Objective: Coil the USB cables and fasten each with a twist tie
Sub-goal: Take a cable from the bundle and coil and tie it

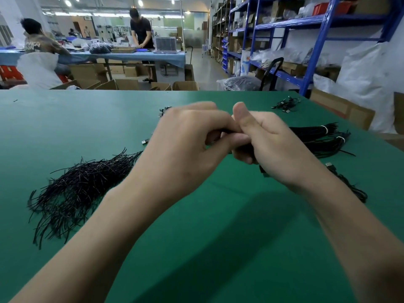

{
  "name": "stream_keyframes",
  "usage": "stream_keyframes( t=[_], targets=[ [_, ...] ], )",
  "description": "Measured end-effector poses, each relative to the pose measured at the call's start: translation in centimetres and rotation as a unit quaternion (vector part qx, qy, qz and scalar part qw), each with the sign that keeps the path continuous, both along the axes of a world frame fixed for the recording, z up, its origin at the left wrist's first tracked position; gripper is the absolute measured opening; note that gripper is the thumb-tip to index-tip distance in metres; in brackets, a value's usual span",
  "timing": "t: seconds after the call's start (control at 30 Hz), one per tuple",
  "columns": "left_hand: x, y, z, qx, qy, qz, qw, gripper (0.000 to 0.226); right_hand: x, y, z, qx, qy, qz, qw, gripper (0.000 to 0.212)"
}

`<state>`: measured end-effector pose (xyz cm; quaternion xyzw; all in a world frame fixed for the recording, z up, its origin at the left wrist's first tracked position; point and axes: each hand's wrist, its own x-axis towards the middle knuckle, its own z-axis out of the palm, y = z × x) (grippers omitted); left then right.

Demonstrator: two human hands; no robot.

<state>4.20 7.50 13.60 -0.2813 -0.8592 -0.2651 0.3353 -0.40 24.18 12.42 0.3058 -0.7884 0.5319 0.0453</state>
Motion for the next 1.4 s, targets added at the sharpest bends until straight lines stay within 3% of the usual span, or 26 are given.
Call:
stream_keyframes(
  t=[0.1,0.2,0.33,0.47,0.57,0.67,0.77,0.83,0.9,1.03,1.13,1.23,1.4],
  targets=[
    [-0.4,-1.1,0.4,0.047,0.015,0.004,0.999,0.011,0.3,0.1,0.1,0.023,-0.096,0.085,0.991,0.077],
    [-1.0,-1.8,0.0,0.135,-0.056,-0.051,0.988,0.012,0.6,0.2,0.3,-0.042,-0.201,0.207,0.957,0.067],
    [-1.9,-1.1,-1.4,0.297,-0.147,-0.167,0.929,0.011,1.4,0.3,0.8,-0.167,-0.268,0.345,0.884,0.037],
    [-2.3,0.8,-3.0,0.387,-0.203,-0.201,0.877,0.019,2.1,-0.4,1.5,-0.297,-0.268,0.370,0.839,0.032],
    [-2.0,1.8,-3.7,0.332,-0.206,-0.167,0.905,0.022,1.9,-0.1,2.3,-0.379,-0.241,0.338,0.827,0.038],
    [-1.3,2.5,-3.9,0.191,-0.215,-0.122,0.950,0.027,1.5,0.4,2.6,-0.410,-0.192,0.252,0.855,0.036],
    [-0.6,2.9,-3.5,0.056,-0.222,-0.074,0.971,0.044,0.9,0.6,2.0,-0.364,-0.108,0.094,0.921,0.029],
    [-0.3,2.8,-3.0,-0.034,-0.193,-0.037,0.980,0.035,0.6,0.6,1.5,-0.287,-0.028,0.000,0.958,0.029],
    [-0.1,2.5,-2.3,-0.090,-0.169,-0.017,0.981,0.016,0.3,0.6,1.2,-0.201,0.021,-0.048,0.978,0.031],
    [0.2,1.1,-0.5,-0.120,-0.129,0.019,0.984,0.024,0.0,0.9,1.0,-0.052,0.033,-0.080,0.995,0.032],
    [0.1,-0.2,0.2,-0.105,-0.073,0.003,0.992,0.019,0.1,0.9,0.9,0.037,0.013,-0.052,0.998,0.035],
    [-0.1,-1.1,0.4,-0.094,-0.039,0.025,0.994,0.028,0.3,1.0,0.7,0.091,-0.033,0.000,0.995,0.040],
    [-0.4,-1.7,0.6,-0.031,-0.038,-0.002,0.999,0.032,0.4,1.5,0.8,0.073,-0.157,0.143,0.974,0.066]
  ],
)
